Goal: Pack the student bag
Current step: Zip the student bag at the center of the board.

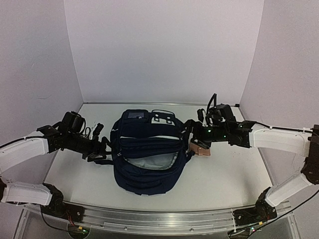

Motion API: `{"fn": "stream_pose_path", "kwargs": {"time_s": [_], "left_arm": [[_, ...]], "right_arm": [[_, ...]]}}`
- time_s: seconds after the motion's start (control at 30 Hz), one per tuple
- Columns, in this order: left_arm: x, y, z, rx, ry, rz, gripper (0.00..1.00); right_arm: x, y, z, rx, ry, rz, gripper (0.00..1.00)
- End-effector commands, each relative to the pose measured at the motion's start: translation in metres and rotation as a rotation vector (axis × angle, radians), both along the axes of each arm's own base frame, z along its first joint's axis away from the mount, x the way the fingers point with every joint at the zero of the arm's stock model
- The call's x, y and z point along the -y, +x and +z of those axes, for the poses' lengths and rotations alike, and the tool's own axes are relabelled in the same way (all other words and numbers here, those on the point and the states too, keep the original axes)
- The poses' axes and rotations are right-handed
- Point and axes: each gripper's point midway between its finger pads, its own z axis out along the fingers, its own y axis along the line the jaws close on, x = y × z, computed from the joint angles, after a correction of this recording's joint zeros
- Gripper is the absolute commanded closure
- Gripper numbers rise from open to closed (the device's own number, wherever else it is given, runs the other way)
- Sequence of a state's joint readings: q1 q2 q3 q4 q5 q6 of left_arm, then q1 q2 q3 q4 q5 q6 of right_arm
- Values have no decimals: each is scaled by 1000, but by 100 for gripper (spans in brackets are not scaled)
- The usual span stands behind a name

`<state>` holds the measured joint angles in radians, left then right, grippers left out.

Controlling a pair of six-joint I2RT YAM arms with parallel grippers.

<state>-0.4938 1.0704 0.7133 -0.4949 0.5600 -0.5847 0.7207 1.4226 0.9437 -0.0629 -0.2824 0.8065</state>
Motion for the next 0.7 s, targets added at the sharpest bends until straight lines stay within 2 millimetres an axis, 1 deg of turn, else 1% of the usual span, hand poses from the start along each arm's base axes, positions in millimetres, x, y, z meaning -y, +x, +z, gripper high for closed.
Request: {"fn": "stream_pose_path", "kwargs": {"time_s": [0.0, 0.07, 0.13, 0.23, 0.27, 0.43, 0.53, 0.67], "left_arm": [[16, -8, -2, 2, -65, -61, 15], [19, -8, -7, -6, -79, -62, 17], [22, -7, -9, -9, -89, -67, 24], [25, -4, -12, -7, -88, -69, 35], [25, -3, -13, -3, -86, -66, 37], [23, 2, -20, 48, -90, -51, 39], [27, 4, -15, 88, -145, -49, 40], [27, 3, -9, 120, -195, -36, 47]], "right_arm": [[-15, -19, 12, -65, 109, 35, 7], [-20, -23, 9, -84, 127, 47, 10], [-25, -25, 9, -84, 148, 55, 14], [-28, -27, 6, -91, 151, 57, 17], [-28, -28, 5, -92, 151, 57, 18], [-32, -29, 7, -95, 171, 63, 23], [-35, -30, 11, -97, 187, 70, 29], [-36, -31, 12, -100, 191, 68, 37]]}}
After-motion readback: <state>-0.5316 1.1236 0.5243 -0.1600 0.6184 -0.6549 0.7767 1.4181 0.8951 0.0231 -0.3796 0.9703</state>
